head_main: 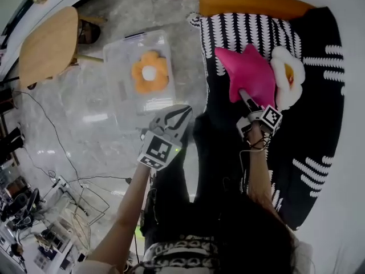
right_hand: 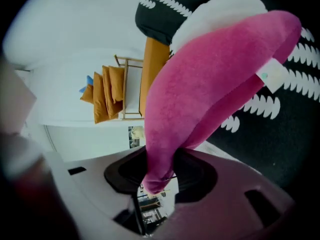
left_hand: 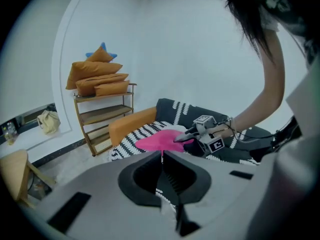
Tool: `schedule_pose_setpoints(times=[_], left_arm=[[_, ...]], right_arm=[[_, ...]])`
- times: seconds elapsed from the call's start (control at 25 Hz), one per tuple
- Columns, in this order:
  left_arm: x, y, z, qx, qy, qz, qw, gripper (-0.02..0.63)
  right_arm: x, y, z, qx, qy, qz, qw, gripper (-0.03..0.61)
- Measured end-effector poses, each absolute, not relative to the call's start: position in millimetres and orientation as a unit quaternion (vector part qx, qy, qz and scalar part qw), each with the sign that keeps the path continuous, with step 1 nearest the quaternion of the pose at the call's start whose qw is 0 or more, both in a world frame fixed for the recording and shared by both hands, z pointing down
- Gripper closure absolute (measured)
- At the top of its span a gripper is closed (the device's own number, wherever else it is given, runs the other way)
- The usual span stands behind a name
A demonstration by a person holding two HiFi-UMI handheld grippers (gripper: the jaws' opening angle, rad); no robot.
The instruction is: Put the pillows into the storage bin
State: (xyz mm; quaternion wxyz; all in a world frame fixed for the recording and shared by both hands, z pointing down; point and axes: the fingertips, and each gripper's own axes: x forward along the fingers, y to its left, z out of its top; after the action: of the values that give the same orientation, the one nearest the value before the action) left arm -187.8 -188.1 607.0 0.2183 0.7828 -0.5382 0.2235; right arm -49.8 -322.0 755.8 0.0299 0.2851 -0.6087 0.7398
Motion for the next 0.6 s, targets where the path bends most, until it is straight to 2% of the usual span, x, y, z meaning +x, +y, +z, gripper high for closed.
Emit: schedule_pose_setpoints(times=[0.32,0.44,0.6], left_arm=[[-262,-91,612,0.745,-0.582,0.226,0.234,0.603],[-296,-46,621,0.723,-0.601,0.233,0.247,0.603],[-331,1,618,0.698,-0.63,0.227,0.255,0.603]], right_arm=[[-166,-223,709,0.184,-0.613,0.768,0.013,0.43],[-223,-176,702,0.138,-0.619,0.772,0.042,0.43],[-289,-112,704,0.079,-0.63,0.764,0.113,0.43]])
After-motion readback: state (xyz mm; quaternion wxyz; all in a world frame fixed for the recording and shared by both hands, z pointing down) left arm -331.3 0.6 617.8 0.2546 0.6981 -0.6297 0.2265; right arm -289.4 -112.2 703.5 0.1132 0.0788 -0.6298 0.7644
